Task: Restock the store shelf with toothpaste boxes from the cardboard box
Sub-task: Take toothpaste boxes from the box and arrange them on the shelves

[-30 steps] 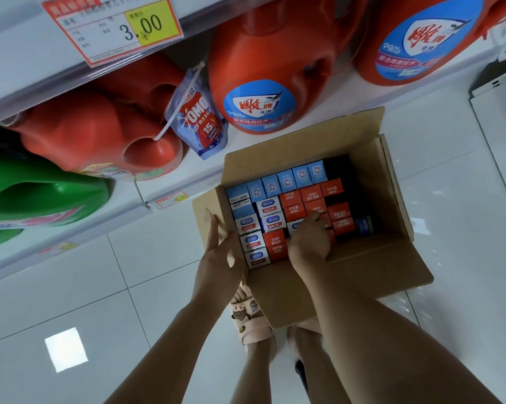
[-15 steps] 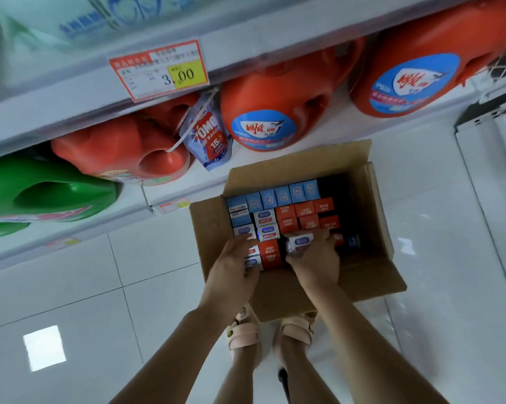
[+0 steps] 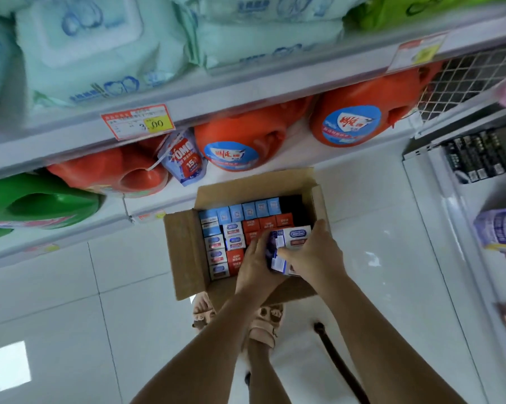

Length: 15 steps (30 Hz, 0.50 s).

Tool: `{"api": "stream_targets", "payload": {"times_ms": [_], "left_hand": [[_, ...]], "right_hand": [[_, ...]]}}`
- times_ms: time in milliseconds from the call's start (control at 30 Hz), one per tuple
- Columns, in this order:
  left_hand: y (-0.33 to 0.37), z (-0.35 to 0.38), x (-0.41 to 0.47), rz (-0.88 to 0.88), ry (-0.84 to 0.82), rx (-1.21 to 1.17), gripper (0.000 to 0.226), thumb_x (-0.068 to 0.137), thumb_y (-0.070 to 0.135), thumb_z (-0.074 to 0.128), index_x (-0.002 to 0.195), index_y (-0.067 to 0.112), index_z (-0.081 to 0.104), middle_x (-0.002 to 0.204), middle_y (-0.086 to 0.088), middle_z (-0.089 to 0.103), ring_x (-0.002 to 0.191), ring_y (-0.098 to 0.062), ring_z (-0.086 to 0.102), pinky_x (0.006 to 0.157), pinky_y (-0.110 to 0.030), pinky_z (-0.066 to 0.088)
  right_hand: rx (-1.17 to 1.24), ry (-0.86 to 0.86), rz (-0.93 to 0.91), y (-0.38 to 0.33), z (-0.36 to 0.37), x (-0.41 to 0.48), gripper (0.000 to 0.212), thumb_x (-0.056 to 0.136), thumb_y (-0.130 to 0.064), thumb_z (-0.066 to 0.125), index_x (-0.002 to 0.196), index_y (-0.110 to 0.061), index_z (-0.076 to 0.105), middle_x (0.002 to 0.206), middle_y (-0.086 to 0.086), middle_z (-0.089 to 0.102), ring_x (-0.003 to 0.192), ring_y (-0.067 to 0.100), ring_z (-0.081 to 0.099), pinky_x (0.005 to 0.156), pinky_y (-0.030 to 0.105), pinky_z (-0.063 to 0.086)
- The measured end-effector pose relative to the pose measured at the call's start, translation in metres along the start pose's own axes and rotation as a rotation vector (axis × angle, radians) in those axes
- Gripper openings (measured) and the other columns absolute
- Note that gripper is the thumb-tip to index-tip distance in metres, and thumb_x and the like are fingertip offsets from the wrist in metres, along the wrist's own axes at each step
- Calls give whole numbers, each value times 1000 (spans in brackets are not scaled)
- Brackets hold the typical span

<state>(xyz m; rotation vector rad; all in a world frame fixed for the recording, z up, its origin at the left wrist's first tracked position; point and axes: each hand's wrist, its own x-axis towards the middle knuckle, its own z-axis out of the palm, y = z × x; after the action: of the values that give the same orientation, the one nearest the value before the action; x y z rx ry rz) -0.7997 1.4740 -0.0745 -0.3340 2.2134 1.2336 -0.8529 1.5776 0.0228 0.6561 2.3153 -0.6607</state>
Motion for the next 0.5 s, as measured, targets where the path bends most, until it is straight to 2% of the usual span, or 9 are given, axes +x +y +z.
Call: {"api": "stream_targets", "payload": {"times_ms": [67, 133, 233, 367, 433, 500], "left_hand": [[8, -3, 10, 64, -39, 63, 89, 67, 38, 83, 139, 30, 32, 138, 6, 45, 126, -15, 45, 105, -38, 43], [16, -6, 18, 106, -90, 103, 89, 68, 34, 83, 138, 29, 30, 138, 3, 46, 126, -17, 46, 106, -33, 41], [34, -16, 18, 194, -125, 149, 91, 69, 30, 83, 141, 26, 27, 138, 2, 47, 125, -17, 46, 104, -34, 39], [66, -30, -2, 320, -106, 313, 89, 71, 38, 79, 143, 20, 29, 139, 3, 40, 128, -14, 35, 111, -31, 30], [87, -36, -20, 319, -85, 305, 84, 73, 38, 78, 140, 20, 31, 135, 5, 43, 124, -11, 38, 105, -26, 32], [110, -44, -40, 249, -67, 189, 78, 72, 36, 79, 134, 22, 34, 128, 7, 49, 116, -9, 45, 98, -25, 39]], "right_hand": [[-14, 4, -19, 2, -10, 3, 82, 74, -45, 75, 134, -14, 29, 126, 3, 55, 113, 22, 57, 91, 32, 48], [-22, 9, -32, 4, -19, 5, 83, 74, -46, 75, 135, -14, 29, 125, 3, 55, 112, 22, 58, 92, 34, 48], [-58, -7, -46, 4, -39, 1, 82, 75, -48, 73, 134, -13, 28, 124, 5, 55, 110, 23, 58, 90, 34, 49], [-124, -103, -94, -5, -80, -22, 77, 78, -48, 70, 132, -11, 29, 121, 8, 54, 109, 24, 57, 89, 33, 48], [-130, -140, -113, -13, -105, -38, 74, 77, -48, 70, 128, -11, 32, 118, 9, 53, 106, 25, 58, 88, 34, 51], [-92, -172, -158, -22, -133, -56, 68, 77, -49, 70, 122, -11, 37, 111, 6, 55, 97, 21, 59, 78, 31, 51]]}}
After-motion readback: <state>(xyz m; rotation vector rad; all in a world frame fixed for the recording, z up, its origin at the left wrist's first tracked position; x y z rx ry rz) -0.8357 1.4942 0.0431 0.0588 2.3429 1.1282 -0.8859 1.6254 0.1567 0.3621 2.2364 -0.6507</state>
